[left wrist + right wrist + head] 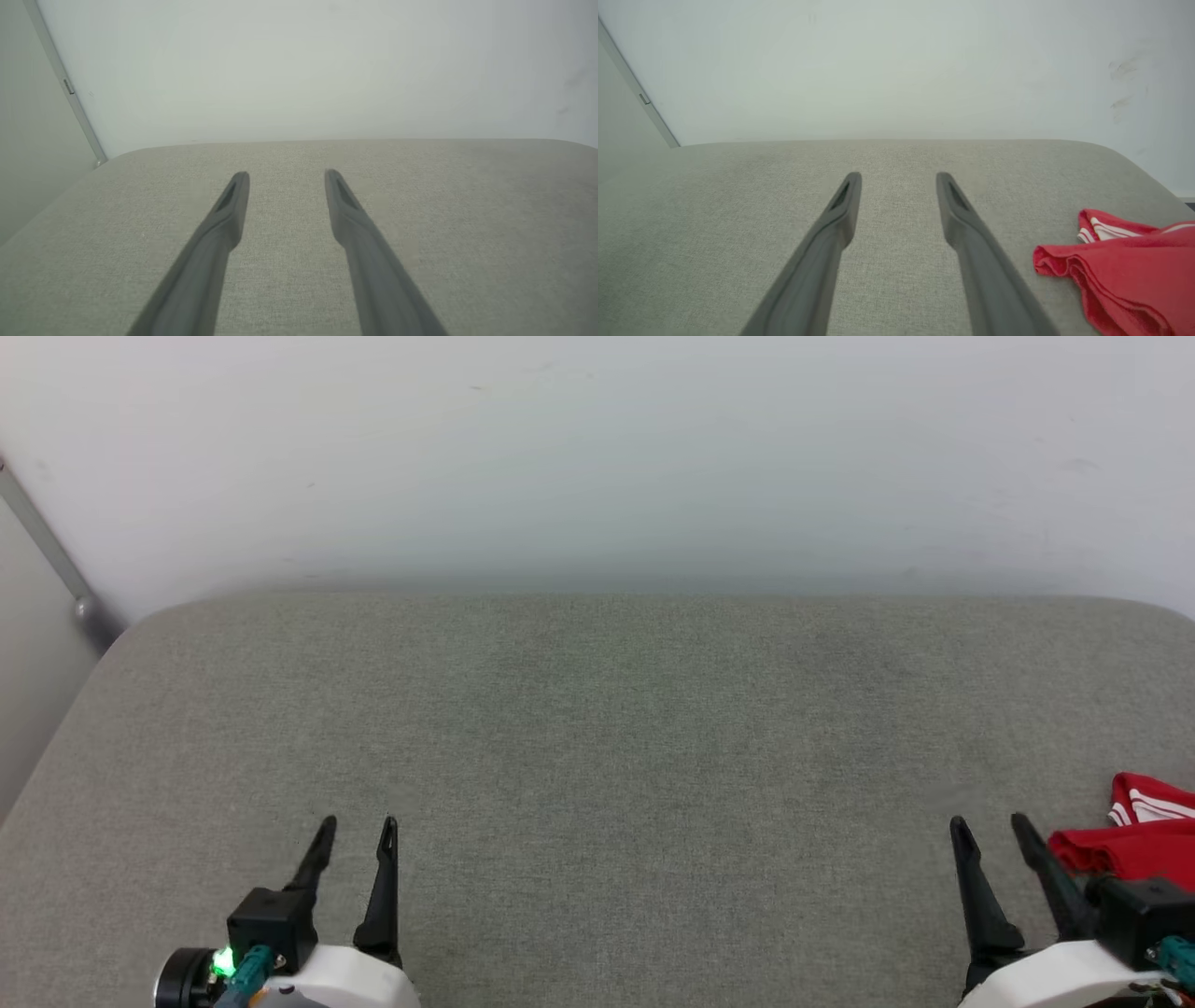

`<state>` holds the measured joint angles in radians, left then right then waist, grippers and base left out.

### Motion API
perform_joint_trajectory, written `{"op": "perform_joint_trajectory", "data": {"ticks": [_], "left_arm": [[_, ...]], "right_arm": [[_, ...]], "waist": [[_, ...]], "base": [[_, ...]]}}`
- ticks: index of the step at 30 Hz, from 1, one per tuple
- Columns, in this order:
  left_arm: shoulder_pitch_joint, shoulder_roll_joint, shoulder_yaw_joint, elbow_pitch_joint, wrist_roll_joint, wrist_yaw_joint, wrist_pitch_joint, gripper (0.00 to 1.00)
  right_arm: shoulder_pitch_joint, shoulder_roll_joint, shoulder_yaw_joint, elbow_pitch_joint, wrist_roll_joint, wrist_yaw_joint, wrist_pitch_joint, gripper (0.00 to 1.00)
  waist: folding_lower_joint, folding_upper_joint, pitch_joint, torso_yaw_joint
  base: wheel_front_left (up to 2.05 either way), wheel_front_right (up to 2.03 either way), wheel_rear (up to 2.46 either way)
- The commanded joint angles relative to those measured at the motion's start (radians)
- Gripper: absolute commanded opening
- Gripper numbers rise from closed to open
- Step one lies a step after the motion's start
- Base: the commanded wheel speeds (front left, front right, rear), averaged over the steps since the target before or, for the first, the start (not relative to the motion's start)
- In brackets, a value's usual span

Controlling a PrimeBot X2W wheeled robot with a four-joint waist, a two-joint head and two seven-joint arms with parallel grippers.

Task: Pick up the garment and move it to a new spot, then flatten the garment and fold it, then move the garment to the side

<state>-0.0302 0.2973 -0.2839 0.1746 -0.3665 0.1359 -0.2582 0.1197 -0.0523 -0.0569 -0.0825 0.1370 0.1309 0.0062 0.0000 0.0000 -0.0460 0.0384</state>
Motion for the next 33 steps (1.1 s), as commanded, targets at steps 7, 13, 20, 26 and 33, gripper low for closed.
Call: {"op": "perform_joint_trajectory", "data": {"ticks": [7,13,20,26,33], "left_arm": [[-0.002,-0.022,0.030,0.009,-0.102,-0.022,0.029,0.00],[-0.011,-0.040,0.062,0.016,-0.201,-0.043,0.058,0.00],[-0.020,-0.060,0.095,0.023,-0.305,-0.065,0.089,0.00],[-0.027,-0.076,0.122,0.027,-0.389,-0.083,0.114,0.00],[-0.034,-0.094,0.151,0.031,-0.480,-0.104,0.141,0.00]], "right_arm": [[-0.017,0.000,-0.003,0.033,0.121,0.000,0.008,0.00],[-0.036,0.000,-0.008,0.057,0.237,0.000,0.017,0.00],[-0.056,0.000,-0.013,0.084,0.360,0.000,0.026,0.00],[-0.073,0.000,-0.017,0.105,0.459,0.000,0.033,0.00],[-0.090,0.000,-0.022,0.128,0.567,0.000,0.041,0.00]], "waist": [[0.0000,0.0000,0.002,-0.002],[0.0000,0.0000,0.005,-0.004],[0.0000,0.0000,0.007,-0.006],[0.0000,0.0000,0.010,-0.008],[0.0000,0.0000,0.012,-0.010]], "base": [[0.00,0.00,0.00],[0.00,0.00,0.00],[0.00,0.00,0.00],[0.00,0.00,0.00],[0.00,0.00,0.00]]}}
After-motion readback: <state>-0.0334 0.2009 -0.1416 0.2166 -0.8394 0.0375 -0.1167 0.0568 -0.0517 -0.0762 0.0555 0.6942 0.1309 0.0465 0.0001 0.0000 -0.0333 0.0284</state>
